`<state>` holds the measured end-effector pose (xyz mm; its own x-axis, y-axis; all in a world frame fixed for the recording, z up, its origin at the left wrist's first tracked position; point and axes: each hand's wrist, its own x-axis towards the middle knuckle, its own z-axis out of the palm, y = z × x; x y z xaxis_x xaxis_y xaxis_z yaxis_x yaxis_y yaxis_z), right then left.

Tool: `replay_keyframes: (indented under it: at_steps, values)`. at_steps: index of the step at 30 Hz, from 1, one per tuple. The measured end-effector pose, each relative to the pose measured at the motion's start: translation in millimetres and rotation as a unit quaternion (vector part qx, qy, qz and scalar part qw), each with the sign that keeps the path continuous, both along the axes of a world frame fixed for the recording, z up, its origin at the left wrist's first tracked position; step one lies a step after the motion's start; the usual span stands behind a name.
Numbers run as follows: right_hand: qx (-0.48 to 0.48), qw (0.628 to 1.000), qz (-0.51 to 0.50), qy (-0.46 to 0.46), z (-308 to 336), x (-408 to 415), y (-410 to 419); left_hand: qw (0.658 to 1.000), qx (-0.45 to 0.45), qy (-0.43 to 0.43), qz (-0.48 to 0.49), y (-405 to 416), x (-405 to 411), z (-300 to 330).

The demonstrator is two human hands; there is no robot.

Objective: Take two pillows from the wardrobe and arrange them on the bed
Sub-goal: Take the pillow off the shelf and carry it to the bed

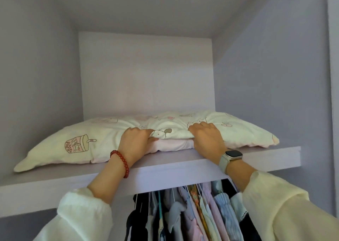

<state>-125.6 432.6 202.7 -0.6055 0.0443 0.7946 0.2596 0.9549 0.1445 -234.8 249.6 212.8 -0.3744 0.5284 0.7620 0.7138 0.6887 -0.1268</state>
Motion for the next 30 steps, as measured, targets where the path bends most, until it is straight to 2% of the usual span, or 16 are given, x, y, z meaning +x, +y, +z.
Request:
replay_keyframes:
  at_steps: [3,6,9,17,21,26,28,30]
  values:
    - [0.045,0.997,0.016,0.066,-11,43,-16,0.993,0.081,0.054,-0.072,-21,47,-15]
    - [0.06,0.991,0.001,0.118,-21,96,-34,0.982,0.15,0.087,-0.076,-36,102,-27]
    - [0.056,0.989,0.004,0.138,-35,154,-50,0.976,0.17,0.12,-0.07,-47,155,-42]
    - [0.039,0.988,0.019,0.15,-100,300,-76,0.971,0.129,0.144,-0.138,-78,288,-93]
    - [0.014,0.99,-0.016,0.142,-127,361,-84,0.967,0.103,0.147,-0.183,-78,335,-112]
    - [-0.063,0.982,-0.094,0.154,-167,426,-93,0.952,0.058,0.157,-0.255,-54,389,-124]
    - [-0.126,0.978,-0.125,0.113,-187,456,-97,0.946,0.036,0.139,-0.29,-39,406,-135]
    - [-0.197,0.965,-0.167,0.038,-210,488,-100,0.944,-0.018,0.069,-0.323,-24,420,-156]
